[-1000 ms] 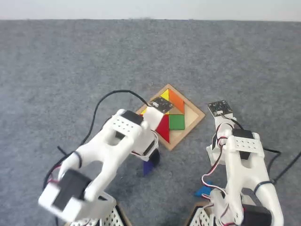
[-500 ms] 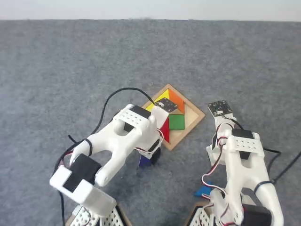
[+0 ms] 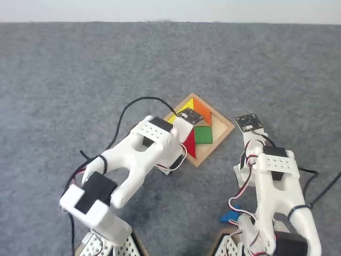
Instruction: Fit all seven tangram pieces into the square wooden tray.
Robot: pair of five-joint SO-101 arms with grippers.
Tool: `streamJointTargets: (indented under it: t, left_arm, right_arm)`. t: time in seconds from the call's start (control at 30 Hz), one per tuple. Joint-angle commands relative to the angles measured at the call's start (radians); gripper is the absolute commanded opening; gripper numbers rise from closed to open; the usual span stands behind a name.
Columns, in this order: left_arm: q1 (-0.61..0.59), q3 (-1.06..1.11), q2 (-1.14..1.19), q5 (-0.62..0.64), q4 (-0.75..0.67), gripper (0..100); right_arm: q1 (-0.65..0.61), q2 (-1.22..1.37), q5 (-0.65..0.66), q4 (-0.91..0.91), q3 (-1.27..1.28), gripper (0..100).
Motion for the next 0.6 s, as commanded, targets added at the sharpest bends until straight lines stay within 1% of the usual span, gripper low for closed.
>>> streamJointTargets:
  t: [0.0, 0.07, 0.13, 0.27, 0.4, 0.5, 0.57]
  left_arm:
    - [-0.081, -0.088, 0.011, -0.006, 0.055, 7]
    - [-0.147, -0.125, -0.018, -0.009, 0.083, 13]
    - [-0.216, -0.157, -0.064, -0.057, 0.101, 17]
    - [-0.325, -0.177, -0.135, -0.110, 0.084, 21]
    - [-0.327, -0.128, -0.146, -0.133, -0.031, 23]
    - [-0.281, -0.079, -0.146, -0.138, -0.106, 23]
    - [-0.242, -0.062, -0.146, -0.138, -0.124, 23]
  right_arm:
    - [0.015, 0.002, -0.012, -0.016, -0.006, 22.7]
    - [0.015, 0.002, -0.012, -0.016, -0.006, 22.7]
    - [0.013, 0.002, -0.012, -0.016, -0.006, 22.7]
    - [0.013, 0.001, -0.009, -0.031, 0.008, 22.7]
    - [0.013, 0.001, -0.006, -0.056, 0.021, 22.7]
    - [0.013, 0.001, -0.006, -0.056, 0.023, 22.7]
    - [0.013, 0.001, -0.006, -0.056, 0.023, 22.7]
